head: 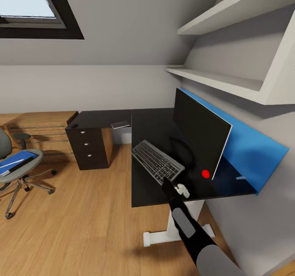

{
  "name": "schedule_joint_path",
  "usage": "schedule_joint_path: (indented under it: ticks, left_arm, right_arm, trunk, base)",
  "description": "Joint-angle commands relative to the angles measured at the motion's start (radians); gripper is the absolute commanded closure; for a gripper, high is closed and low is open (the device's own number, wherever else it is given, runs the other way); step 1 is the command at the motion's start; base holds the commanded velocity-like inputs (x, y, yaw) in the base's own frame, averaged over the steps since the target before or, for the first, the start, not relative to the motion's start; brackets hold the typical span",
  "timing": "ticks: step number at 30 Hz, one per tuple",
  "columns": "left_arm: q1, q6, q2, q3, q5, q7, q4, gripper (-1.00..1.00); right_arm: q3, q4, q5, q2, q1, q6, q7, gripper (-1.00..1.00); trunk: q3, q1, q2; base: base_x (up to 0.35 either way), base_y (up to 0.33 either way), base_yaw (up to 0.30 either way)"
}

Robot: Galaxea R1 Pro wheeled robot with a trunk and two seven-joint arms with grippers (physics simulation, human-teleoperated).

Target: In the bedroom, organize the workspace by keeping the computer under the desk, ensuring the monitor is on the desk, placing the keyboard on the desk next to the monitor, placing the mouse on the desk next to the keyboard, moving the folder from the swivel chair onto the desk next to the mouse, stacking the notebook on top of the folder with the pen on top of the notebook, and positioning the swivel chair next to the desk.

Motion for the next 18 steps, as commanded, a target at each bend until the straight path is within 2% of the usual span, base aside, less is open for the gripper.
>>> schedule_joint_path:
  ticks: [1,2,3,4,5,9,12,15,18]
  left_arm:
    - [-0.001,-0.003,0.000,-0.002,0.005,0.002,0.000,-1.00]
    - [-0.001,-0.003,0.000,-0.002,0.005,0.002,0.000,-1.00]
    - [-0.001,-0.003,0.000,-0.002,0.005,0.002,0.000,-1.00]
    - [-0.001,-0.003,0.000,-0.002,0.005,0.001,0.000,-1.00]
    - [-0.001,-0.003,0.000,-0.002,0.005,0.001,0.000,-1.00]
    - [-0.001,-0.004,0.000,-0.002,0.005,0.000,0.001,-1.00]
    - [-0.001,-0.004,0.000,-0.002,0.005,-0.001,0.003,-1.00]
    - [0.000,-0.004,0.000,-0.002,0.005,-0.001,0.003,-1.00]
    - [-0.001,-0.005,0.000,-0.002,0.004,-0.001,0.003,-1.00]
  right_arm:
    - [0.005,0.002,-0.040,0.000,-0.001,-0.005,0.018,1.00]
    - [0.012,0.003,-0.091,0.000,-0.001,-0.005,0.042,1.00]
    - [0.026,0.003,-0.163,0.000,-0.001,-0.005,0.073,1.00]
    - [0.036,0.002,-0.207,0.000,-0.001,-0.005,0.089,1.00]
    - [0.040,0.002,-0.226,0.000,-0.001,-0.005,0.096,1.00]
    - [0.056,0.001,-0.368,0.000,0.000,-0.005,0.146,1.00]
    - [0.058,0.001,-0.436,0.000,0.000,-0.003,0.176,1.00]
    - [0.058,0.001,-0.467,0.000,0.000,-0.002,0.192,1.00]
    - [0.058,0.002,-0.475,0.000,-0.001,-0.002,0.197,1.00]
  trunk:
    - [-0.001,0.000,-0.001]
    - [-0.001,0.000,-0.001]
    - [-0.001,0.000,-0.001]
    - [-0.001,0.000,-0.001]
    - [-0.001,0.000,-0.001]
    - [-0.001,0.000,-0.001]
    - [-0.001,0.000,-0.001]
    - [-0.001,0.000,-0.001]
    - [-0.001,0.000,-0.001]
  base:
    - [0.000,0.000,0.000]
    - [0.000,0.000,0.000]
    - [0.000,0.000,0.000]
    - [0.000,0.000,0.000]
    - [0.000,0.000,0.000]
    - [0.000,0.000,0.000]
    - [0.000,0.000,0.000]
    - [0.000,0.000,0.000]
    - [0.000,0.007,0.000]
